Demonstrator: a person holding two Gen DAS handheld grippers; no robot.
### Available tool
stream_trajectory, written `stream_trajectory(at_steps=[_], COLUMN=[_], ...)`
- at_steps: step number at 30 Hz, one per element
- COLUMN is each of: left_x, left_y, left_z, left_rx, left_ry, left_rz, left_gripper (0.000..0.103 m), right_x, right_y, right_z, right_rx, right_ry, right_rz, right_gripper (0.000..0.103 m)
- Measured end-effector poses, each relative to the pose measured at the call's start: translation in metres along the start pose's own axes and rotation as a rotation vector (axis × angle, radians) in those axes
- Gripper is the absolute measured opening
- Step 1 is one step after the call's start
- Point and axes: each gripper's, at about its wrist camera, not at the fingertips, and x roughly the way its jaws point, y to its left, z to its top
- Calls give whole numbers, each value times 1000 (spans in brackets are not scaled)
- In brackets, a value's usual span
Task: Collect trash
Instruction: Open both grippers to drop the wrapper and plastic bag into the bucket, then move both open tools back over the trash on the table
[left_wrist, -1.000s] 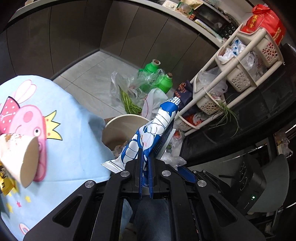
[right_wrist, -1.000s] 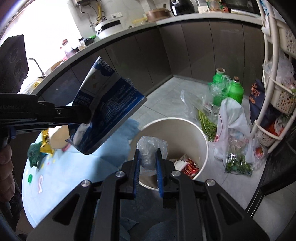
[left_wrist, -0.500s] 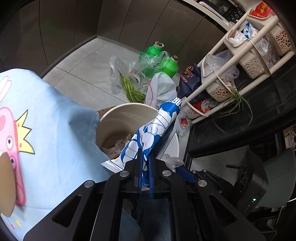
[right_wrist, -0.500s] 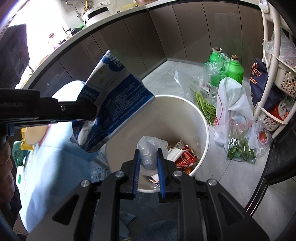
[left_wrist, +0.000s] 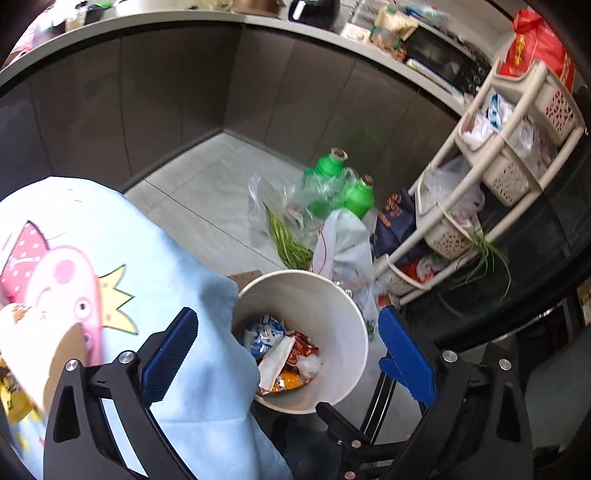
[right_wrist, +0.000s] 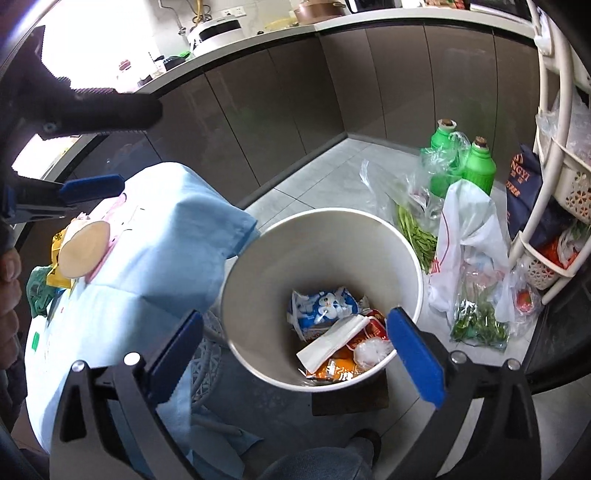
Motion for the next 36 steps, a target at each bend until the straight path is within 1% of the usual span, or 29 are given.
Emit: stream_trajectory(at_steps=[3, 8, 13, 17, 20, 26, 29, 34, 36], left_x=[-15, -50, -91, -125, -143, -172, -185, -203, -210], left_y=[4, 14, 25, 34, 46, 83, 108, 158, 173], left_z=[-2, -10, -19, -30, -40, -67, -85, -113, -123], left_rx=[-22, -63, -83, -99, -122, -211, -255, -379, -408], left_ry=[-9, -48, -64, -104, -113, -122, -118, -95, -95], left_rz=[3, 29, 75, 116, 118, 154, 186, 227, 246], left_gripper=[94, 94, 94, 94, 94, 94, 94, 94, 94], right_x=[-8, -26, -49, -68, -76, -85, -89, -86, -83], right_y=[12, 32, 56, 78, 95, 132, 151, 184, 196], right_z=[3, 9, 16, 20, 21, 17, 12, 6, 4], right_rx=[-17, -46, -72, -121, -165, -247, -279, -346, -372], right_ry=[-6, -26, -45, -67, -68, -60, -57, -33, -19], right_rz=[7, 15, 16, 31, 45, 75, 108, 157, 171], right_gripper=[99, 99, 99, 99, 99, 100, 100, 100, 100])
